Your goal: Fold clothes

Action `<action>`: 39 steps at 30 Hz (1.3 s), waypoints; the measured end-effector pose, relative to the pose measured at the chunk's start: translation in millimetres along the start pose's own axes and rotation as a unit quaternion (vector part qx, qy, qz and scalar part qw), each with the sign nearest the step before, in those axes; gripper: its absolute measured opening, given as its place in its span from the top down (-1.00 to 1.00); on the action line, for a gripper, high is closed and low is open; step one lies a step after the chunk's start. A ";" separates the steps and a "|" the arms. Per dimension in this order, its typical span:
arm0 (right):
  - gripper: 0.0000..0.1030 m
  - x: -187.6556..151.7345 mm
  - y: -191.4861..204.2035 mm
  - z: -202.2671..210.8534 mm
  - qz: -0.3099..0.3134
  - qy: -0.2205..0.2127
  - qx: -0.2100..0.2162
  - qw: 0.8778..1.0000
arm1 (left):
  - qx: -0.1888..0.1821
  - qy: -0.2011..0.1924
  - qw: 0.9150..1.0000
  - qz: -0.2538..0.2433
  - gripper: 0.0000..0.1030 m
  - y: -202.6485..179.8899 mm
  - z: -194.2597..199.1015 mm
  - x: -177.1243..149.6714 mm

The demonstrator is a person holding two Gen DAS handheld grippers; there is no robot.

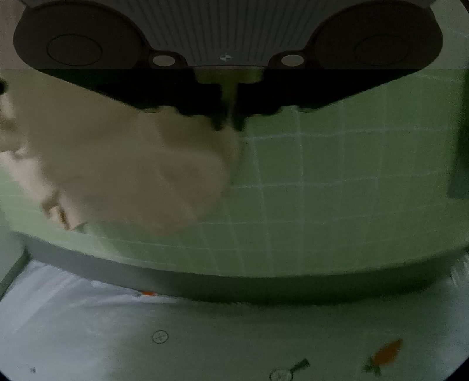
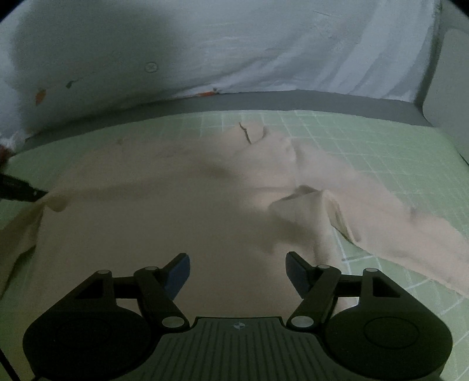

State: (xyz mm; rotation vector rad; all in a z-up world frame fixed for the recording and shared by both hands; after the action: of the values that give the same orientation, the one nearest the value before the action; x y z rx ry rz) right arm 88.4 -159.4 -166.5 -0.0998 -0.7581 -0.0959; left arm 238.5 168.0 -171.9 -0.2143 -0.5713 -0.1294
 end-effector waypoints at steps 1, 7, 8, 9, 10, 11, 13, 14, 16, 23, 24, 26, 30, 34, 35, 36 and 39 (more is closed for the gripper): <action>-0.73 -0.5 1.1 1.4 0.005 0.001 -0.003 1.000 | 0.005 -0.003 1.000 0.002 0.94 2.7 1.1 2.0; -0.73 -2.3 -2.4 9.6 0.007 0.001 -0.020 1.000 | 0.015 0.002 1.000 0.027 0.95 28.8 -5.7 23.3; -0.73 -3.6 -4.2 9.7 -0.001 0.003 -0.019 1.000 | 0.015 0.004 1.000 0.026 0.95 28.4 -7.4 25.4; -0.73 -3.8 -5.2 9.1 -0.004 0.005 -0.018 1.000 | 0.012 0.002 1.000 0.015 0.95 25.4 -6.0 29.3; -0.73 -4.6 -6.8 10.3 -0.006 0.005 -0.021 1.000 | 0.011 -0.001 1.000 0.011 0.95 23.3 -4.6 32.3; -0.73 -5.3 -8.2 11.3 -0.007 0.005 -0.023 1.000 | 0.019 -0.011 1.000 -0.002 0.95 19.2 -0.9 33.5; -0.73 -6.7 -10.1 12.3 -0.007 0.004 -0.027 1.000 | 0.030 -0.008 0.999 -0.008 0.95 23.3 -0.7 29.7; -0.73 -7.8 -11.5 11.8 -0.009 0.005 -0.028 1.000 | 0.032 -0.005 0.999 -0.007 0.94 25.1 -2.7 28.6; -0.73 -10.8 -15.1 10.0 -0.015 0.011 -0.029 0.999 | 0.033 -0.008 0.999 0.009 0.94 28.6 -6.8 31.2; -0.85 -28.0 -43.1 33.3 -0.053 0.017 -0.013 0.998 | 0.038 -0.028 0.998 0.050 0.24 29.0 28.4 32.5; -0.86 -34.4 -47.8 38.3 -0.052 0.021 -0.011 0.998 | 0.029 -0.040 0.997 0.059 0.18 23.9 46.8 24.8; -0.86 -50.8 -58.5 47.9 -0.052 0.033 -0.011 0.998 | 0.016 -0.047 0.996 0.069 0.13 14.9 66.8 11.4; -0.85 -88.3 -76.0 64.3 -0.056 0.063 -0.006 0.996 | -0.042 -0.001 0.996 0.079 0.10 -22.1 115.6 -55.4; -0.83 -126.5 -87.5 83.1 -0.035 0.097 -0.004 0.995 | -0.050 0.059 0.995 0.069 0.07 -53.9 133.7 -122.0; -0.83 -135.0 -89.2 87.7 -0.024 0.106 -0.005 0.994 | -0.051 0.088 0.992 0.076 0.07 -65.1 137.4 -152.8; -0.81 -141.8 -90.4 91.1 -0.014 0.114 -0.005 0.993 | -0.052 0.098 0.991 0.080 0.07 -68.5 137.9 -163.8; -0.40 -157.7 -93.6 97.9 0.007 0.124 0.000 0.992 | -0.056 0.124 0.988 0.074 0.14 -84.3 134.7 -196.5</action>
State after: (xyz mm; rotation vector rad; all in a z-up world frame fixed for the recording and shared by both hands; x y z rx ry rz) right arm -103.6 -232.0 -199.4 -0.0918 -0.5091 -0.0922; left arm -10.9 130.3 -155.3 -0.3443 -0.2981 -0.0429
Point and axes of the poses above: each gripper's, at about its wrist camera, not at the fingertips, and z roughly against the way its jaws point, y to its left, x to its top, the point moved 8 cm from there along -z, roughly the way its jaws point, and after that the axes turned 5 degrees about z, right-handed, at the moved point
